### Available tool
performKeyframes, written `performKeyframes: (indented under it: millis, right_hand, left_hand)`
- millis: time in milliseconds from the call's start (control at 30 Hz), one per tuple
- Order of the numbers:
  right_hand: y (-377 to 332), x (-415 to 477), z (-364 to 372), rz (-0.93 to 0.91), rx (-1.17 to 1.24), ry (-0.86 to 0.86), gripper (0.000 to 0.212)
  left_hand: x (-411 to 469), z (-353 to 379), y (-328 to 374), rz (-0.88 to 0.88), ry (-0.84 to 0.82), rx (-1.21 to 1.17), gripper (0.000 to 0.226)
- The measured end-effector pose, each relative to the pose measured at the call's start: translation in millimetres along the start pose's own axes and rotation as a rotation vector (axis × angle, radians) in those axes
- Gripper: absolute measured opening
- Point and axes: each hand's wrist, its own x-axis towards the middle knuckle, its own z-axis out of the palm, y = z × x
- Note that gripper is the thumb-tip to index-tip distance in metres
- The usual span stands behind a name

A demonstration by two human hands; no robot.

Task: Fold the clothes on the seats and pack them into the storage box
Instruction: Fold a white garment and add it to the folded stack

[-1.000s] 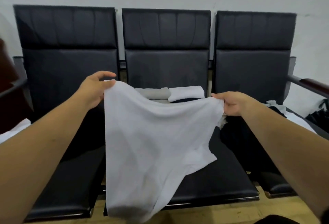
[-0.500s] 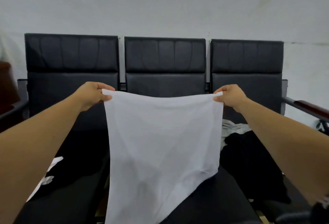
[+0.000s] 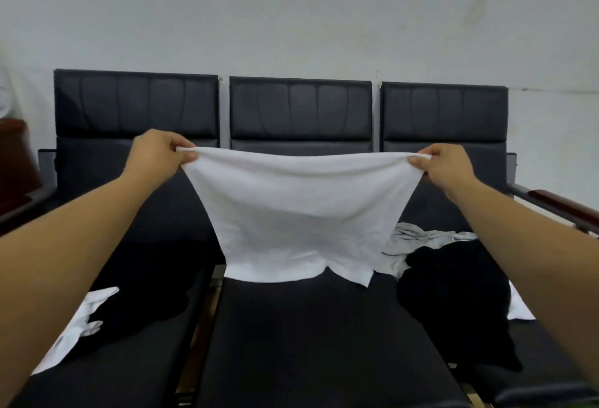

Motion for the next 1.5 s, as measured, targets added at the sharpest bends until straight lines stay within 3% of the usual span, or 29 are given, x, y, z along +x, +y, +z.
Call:
performKeyframes:
  millis: [167,333,467,567,700,767,867,1167,1300,1500]
  right_hand:
    - [27,-39,4,0.054,0.146,-0.144,0.013]
    - [38,-74,3,0.181,0.419,-0.374,0.022]
    - [41,-95,-3,0.28,0.351,-0.661,0.02]
    - [51,-107,-9,0.402,0.364,-0.932,0.014]
    - [74,-118,-3,0.531,0.358,-1.045,0.019]
    - [90,-123,4,0.543,0.295,-1.06,0.006]
    - [119,-126,14,0.523,0.12,-1.004,0.02]
    - [184,-142,69,0.46,0.006,-0.447,0.009]
    - [199,-142,96,0.387,-0.064,-0.343,0.009]
    - [216,-137,120,0.284,-0.128,-0.3,0.006]
  left_hand:
    - [-35,9,-22,-0.023,-0.123,-0.011,0.01]
    - [-60,8,-42,-0.13,-0.366,-0.283,0.014]
    - [-80,1,-41,-0.224,-0.671,-0.512,0.013]
    - [-97,-3,-45,-0.372,-0.988,-0.655,0.005]
    - [-115,8,-59,-0.488,-1.208,-0.603,0.012]
    - [-122,19,-71,-0.489,-1.265,-0.573,0.023]
    - [-131,38,-90,-0.462,-1.199,-0.463,0.023]
    - [-175,109,-136,-0.587,-0.81,-0.276,0.013]
    - [-185,138,-145,-0.673,-0.615,-0.239,0.014]
    - [-169,157,-152,-0.769,-0.531,-0.117,0.011]
